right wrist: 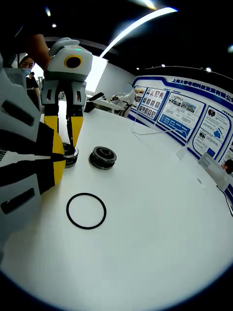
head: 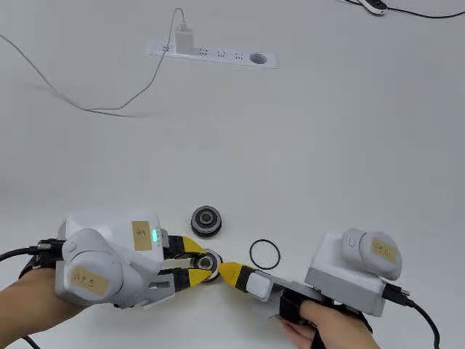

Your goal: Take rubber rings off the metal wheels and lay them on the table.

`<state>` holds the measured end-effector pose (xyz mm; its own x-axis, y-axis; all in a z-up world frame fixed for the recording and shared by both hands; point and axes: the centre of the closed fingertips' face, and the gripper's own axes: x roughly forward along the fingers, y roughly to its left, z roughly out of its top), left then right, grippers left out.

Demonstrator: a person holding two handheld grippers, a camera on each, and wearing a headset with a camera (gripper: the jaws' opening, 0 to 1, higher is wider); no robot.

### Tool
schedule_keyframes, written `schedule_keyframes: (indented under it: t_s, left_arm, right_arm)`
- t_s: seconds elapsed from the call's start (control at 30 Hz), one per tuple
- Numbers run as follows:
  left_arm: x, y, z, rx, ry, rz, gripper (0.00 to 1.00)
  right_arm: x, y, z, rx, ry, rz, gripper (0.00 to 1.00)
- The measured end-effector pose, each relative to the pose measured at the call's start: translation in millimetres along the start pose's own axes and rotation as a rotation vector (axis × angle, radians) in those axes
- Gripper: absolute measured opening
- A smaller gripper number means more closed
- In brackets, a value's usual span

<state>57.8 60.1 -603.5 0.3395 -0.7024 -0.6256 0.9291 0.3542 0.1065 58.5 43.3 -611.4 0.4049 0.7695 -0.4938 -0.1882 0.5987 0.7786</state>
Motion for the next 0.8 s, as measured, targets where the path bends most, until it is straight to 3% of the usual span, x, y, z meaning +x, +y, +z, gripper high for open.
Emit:
schedule_keyframes:
  t_s: [0.47,0.8]
  left_arm:
    - [0.4,0.7,-0.6,-0.012,0.002,0.009,0.13]
    - [0.5,0.7,-0.4,-0.013,-0.001,0.013,0.13]
  right_arm:
    - [-1.7,3.9,0.3,0.041,0.018,-0.013,0.01]
    - [-1.9,9.7,0.8,0.001,0.029,-0.006,0.0]
